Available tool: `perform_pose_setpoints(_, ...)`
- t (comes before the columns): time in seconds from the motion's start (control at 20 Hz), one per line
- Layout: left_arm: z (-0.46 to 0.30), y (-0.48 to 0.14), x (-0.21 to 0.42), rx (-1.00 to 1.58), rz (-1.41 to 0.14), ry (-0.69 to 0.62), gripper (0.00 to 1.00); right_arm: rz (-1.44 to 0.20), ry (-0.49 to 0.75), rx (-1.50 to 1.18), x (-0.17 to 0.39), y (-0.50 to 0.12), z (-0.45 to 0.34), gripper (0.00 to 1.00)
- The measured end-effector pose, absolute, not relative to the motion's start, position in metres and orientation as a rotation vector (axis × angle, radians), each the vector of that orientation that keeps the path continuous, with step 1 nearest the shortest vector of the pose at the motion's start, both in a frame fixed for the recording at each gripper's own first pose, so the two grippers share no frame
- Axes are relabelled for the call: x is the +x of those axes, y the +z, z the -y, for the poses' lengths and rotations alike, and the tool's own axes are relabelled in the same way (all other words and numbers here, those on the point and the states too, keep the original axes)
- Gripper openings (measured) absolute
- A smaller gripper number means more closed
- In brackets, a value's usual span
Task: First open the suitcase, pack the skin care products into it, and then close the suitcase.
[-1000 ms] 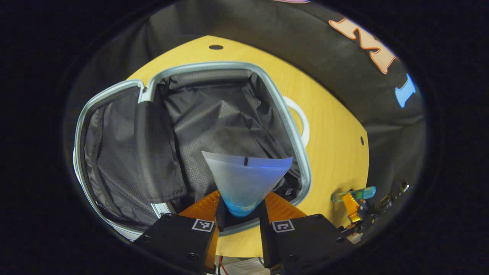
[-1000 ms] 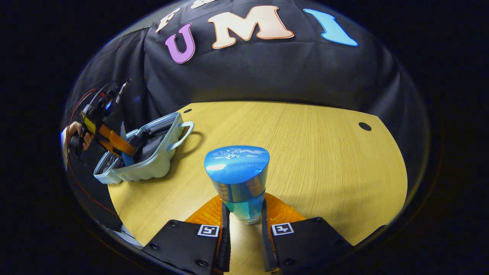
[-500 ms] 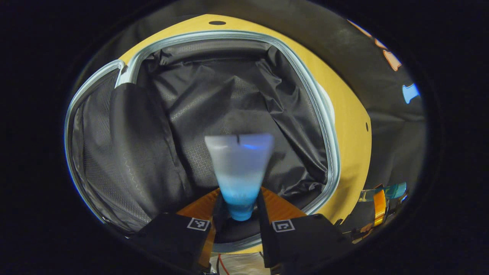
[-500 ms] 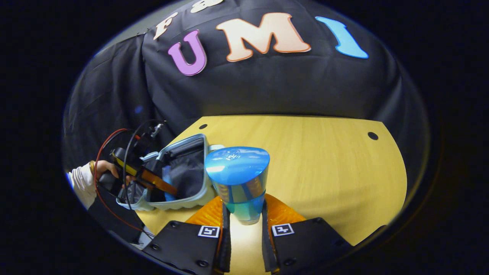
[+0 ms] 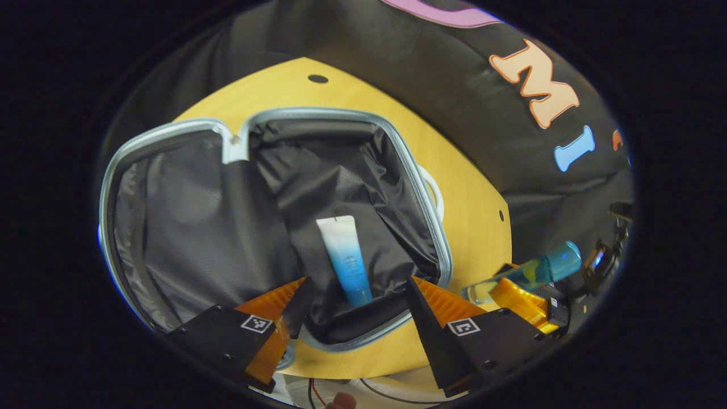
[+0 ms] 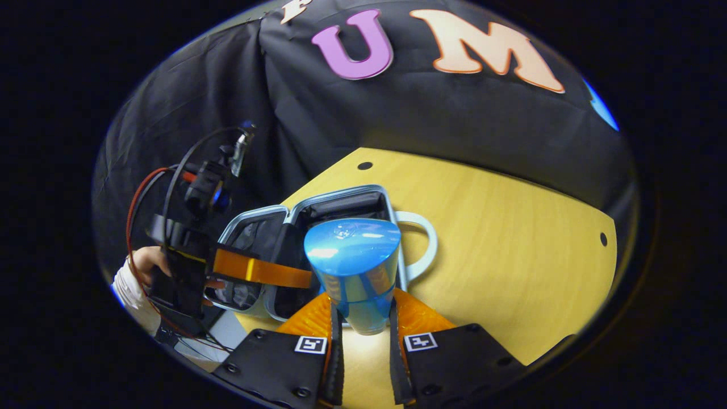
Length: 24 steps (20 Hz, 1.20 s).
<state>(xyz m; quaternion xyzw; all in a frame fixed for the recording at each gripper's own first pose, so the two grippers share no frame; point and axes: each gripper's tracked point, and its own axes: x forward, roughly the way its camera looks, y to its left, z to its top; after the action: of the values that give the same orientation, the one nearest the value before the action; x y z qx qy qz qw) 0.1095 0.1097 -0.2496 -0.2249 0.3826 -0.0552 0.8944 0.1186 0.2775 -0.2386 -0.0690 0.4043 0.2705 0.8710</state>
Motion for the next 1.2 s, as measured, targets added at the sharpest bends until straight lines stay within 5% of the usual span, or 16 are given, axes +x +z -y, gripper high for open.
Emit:
perform_pose_setpoints(0.7,-0.314,-0.194,-0.01,-0.671,-0.53,0.187,0.91,-1.159,0.514,-0.403,0.128,-0.348,-0.317,0.35)
perform_pose_setpoints(1.05,-0.388,-0.238,-0.055,-0.741,-0.576,0.364,0.91,-1.184,0.455,-0.423,0.137,-0.366,-0.312,0.33)
perform_pose_setpoints(1.2,-0.406,-0.256,-0.056,-0.789,-0.589,0.392,0.95,-1.187,0.466,-0.415,0.136,-0.368,-0.313,0.41)
